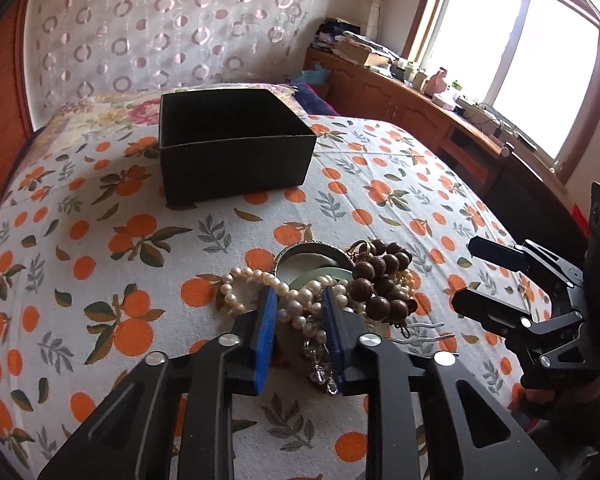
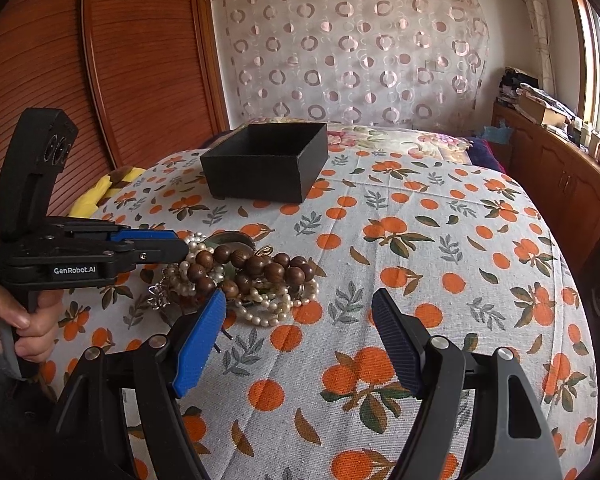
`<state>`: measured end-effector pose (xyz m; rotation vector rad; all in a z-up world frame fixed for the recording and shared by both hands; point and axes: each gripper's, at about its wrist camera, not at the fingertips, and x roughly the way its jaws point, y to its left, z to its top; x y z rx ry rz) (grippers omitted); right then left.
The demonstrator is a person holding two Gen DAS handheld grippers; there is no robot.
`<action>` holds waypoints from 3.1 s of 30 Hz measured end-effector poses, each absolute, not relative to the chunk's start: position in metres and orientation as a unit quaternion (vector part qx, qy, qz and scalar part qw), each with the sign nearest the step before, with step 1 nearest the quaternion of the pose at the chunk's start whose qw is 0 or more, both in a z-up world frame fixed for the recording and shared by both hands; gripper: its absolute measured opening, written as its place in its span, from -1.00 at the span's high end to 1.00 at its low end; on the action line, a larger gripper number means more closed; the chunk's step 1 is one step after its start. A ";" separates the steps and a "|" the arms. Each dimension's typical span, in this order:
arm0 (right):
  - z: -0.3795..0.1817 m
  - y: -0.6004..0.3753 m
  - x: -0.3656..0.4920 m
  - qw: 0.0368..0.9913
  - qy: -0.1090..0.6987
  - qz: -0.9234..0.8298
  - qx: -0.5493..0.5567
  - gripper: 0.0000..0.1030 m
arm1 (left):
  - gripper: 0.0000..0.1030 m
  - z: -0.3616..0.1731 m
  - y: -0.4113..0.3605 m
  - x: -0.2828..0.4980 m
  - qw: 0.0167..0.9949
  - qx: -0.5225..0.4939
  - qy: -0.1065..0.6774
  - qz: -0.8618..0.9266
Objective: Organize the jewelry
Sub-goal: 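Lower the left tool onto the pearl necklace and close its fingers, then lift the pearl necklace with the left tool and carry it into the black box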
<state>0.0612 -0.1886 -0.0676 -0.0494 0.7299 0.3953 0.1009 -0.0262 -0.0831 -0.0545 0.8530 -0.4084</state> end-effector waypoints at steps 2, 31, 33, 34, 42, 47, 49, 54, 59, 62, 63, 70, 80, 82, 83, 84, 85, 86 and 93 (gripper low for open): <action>-0.067 -0.188 0.061 0.914 0.355 0.194 -0.025 -0.51 | 0.77 -0.084 -0.025 0.103 0.889 -0.028 0.411 -0.201; -0.082 -0.123 0.085 0.874 0.393 0.268 -0.101 0.13 | 0.87 -0.005 0.007 0.049 0.950 -0.023 0.281 -0.133; -0.082 -0.123 0.086 0.874 0.392 0.268 -0.104 0.13 | 0.87 -0.003 0.009 0.048 0.951 -0.024 0.279 -0.131; -0.082 -0.124 0.086 0.875 0.390 0.265 -0.107 0.16 | 0.87 -0.002 0.010 0.048 0.952 -0.023 0.277 -0.130; -0.072 -0.133 0.087 0.882 0.369 0.266 -0.121 0.72 | 0.87 0.006 0.016 0.048 0.956 -0.022 0.267 -0.123; -0.062 -0.141 0.092 0.889 0.359 0.261 -0.114 0.72 | 0.87 0.007 0.018 0.054 0.957 -0.019 0.266 -0.118; -0.053 -0.146 0.096 0.892 0.353 0.259 -0.110 0.72 | 0.87 0.008 0.020 0.057 0.957 -0.019 0.264 -0.116; -0.029 -0.153 0.097 0.902 0.331 0.256 -0.108 0.72 | 0.87 0.016 0.021 0.060 0.960 -0.020 0.256 -0.114; -0.003 -0.158 0.096 0.912 0.304 0.252 -0.107 0.72 | 0.87 0.026 0.020 0.060 0.962 -0.017 0.247 -0.111; 0.012 -0.161 0.097 0.918 0.289 0.249 -0.108 0.72 | 0.87 0.031 0.020 0.061 0.964 -0.014 0.242 -0.110; 0.017 -0.162 0.097 0.920 0.285 0.248 -0.109 0.72 | 0.87 0.033 0.019 0.061 0.964 -0.013 0.241 -0.110; 0.036 -0.168 0.103 0.925 0.270 0.238 -0.117 0.72 | 0.87 0.048 0.017 0.070 0.967 -0.008 0.230 -0.111; 0.045 -0.169 0.113 0.928 0.264 0.237 -0.117 0.72 | 0.87 0.083 0.013 0.087 0.972 0.004 0.205 -0.111; 0.047 -0.167 0.118 0.927 0.261 0.239 -0.120 0.72 | 0.87 0.088 0.011 0.092 0.973 0.008 0.201 -0.111; 0.047 -0.166 0.120 0.927 0.260 0.240 -0.122 0.72 | 0.87 0.090 0.011 0.097 0.974 0.010 0.200 -0.109; 0.047 -0.164 0.123 0.927 0.259 0.241 -0.127 0.72 | 0.87 0.091 0.010 0.102 0.974 0.013 0.201 -0.109; 0.046 -0.161 0.127 0.926 0.258 0.242 -0.132 0.72 | 0.87 0.093 0.009 0.105 0.973 0.014 0.201 -0.109; 0.046 -0.159 0.132 0.925 0.258 0.244 -0.135 0.72 | 0.87 0.093 0.008 0.111 0.973 0.017 0.202 -0.107; 0.048 -0.150 0.156 0.923 0.253 0.256 -0.138 0.72 | 0.87 0.107 0.004 0.141 0.974 0.026 0.198 -0.104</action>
